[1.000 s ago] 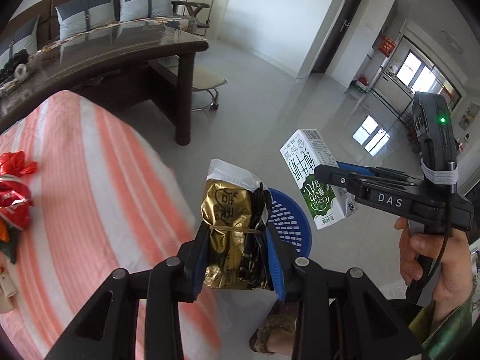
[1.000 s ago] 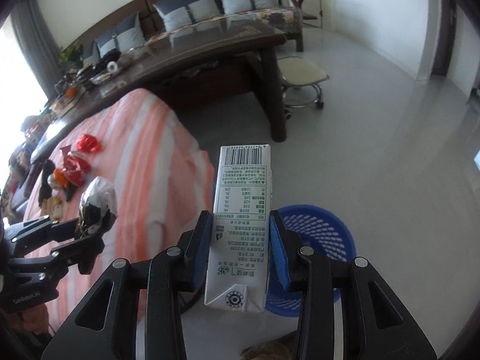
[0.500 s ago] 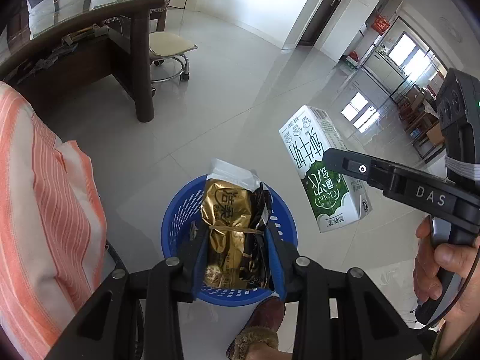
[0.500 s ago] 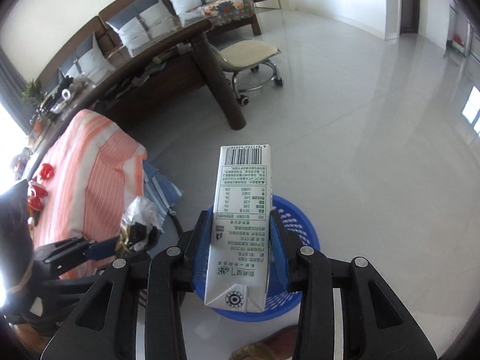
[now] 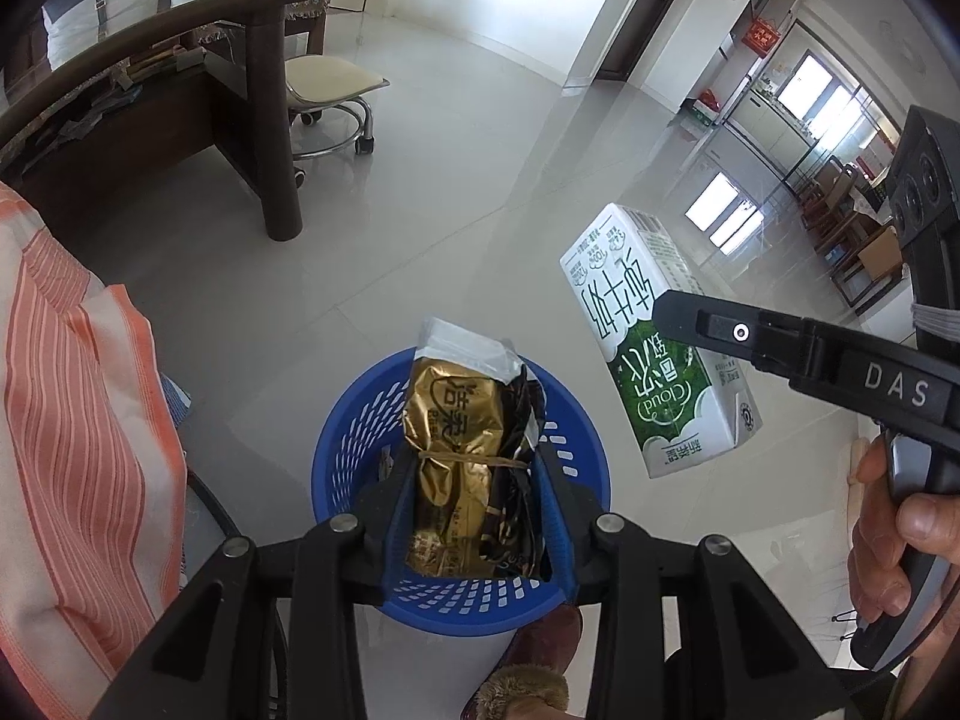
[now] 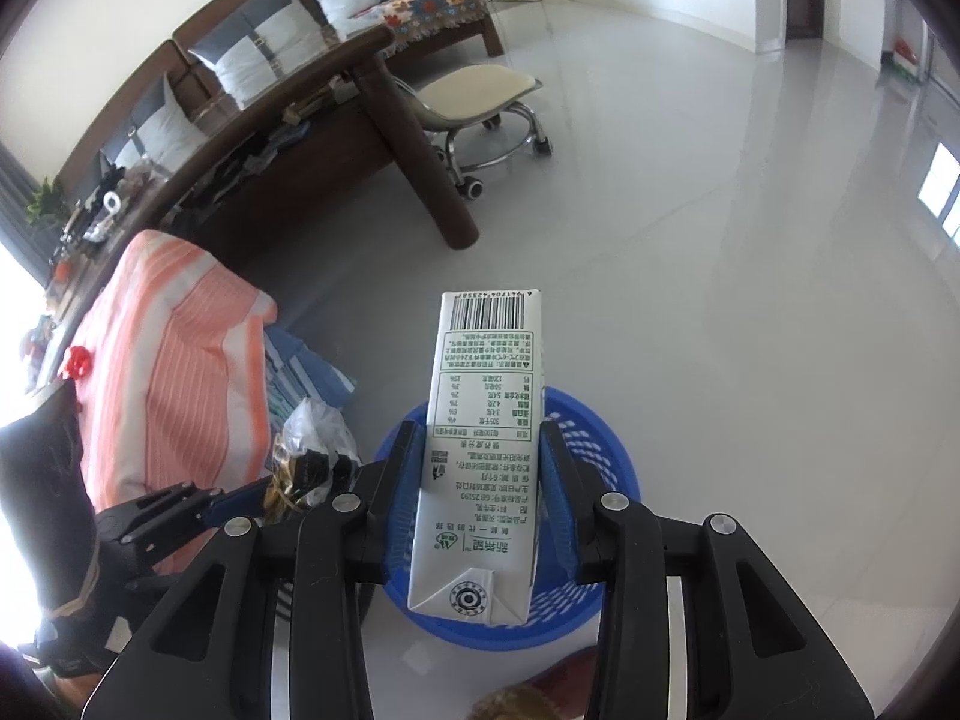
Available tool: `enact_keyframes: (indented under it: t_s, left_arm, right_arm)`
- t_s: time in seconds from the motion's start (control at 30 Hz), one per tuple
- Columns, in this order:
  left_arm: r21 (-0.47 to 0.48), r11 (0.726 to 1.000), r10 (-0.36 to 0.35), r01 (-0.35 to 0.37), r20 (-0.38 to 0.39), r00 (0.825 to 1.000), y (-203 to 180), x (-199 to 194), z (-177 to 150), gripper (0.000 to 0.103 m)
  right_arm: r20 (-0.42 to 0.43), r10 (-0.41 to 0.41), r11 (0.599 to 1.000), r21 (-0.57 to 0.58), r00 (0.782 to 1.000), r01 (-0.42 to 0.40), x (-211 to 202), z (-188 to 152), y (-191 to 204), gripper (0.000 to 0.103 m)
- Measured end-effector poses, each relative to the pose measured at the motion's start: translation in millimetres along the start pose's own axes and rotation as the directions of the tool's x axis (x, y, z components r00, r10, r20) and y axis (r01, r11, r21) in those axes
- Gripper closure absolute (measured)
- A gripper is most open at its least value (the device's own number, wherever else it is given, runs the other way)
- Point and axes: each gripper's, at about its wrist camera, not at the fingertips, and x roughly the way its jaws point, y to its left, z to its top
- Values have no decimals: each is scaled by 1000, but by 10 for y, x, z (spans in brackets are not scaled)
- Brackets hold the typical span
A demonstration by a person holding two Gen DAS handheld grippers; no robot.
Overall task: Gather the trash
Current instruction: 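Carry the wrapper and carton over the blue basket and open both tools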
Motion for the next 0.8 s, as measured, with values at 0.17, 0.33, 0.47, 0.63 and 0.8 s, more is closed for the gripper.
enact_keyframes:
  t_s: [0.17,0.33,0.47,0.63,0.8]
  left_arm:
    - [20,1000,-9,9,13,1000,-20,114,9,27]
    - [-4,1000,9,-9,29,1000,0,122,36,22]
    - [1,1000,18,-18,81,997,-43,-98,36,22]
    - [33,998,44,-50,173,984,-125,-595,-20,22]
    - [49,994,85,-100,240,967,-75,-1181,-297,22]
  right_arm:
    - [7,-3,1000,19,1000,3,29,22,-36,57]
    - [50,8,998,65,999,-12,-90,55,-130,33]
    - [94,-4,998,62,996,-1,-205,80,-111,30]
    - [165,-60,998,25,984,57,-371,109,5,12]
    - [272,-123,991,-24,954,135,-588,101,194,9]
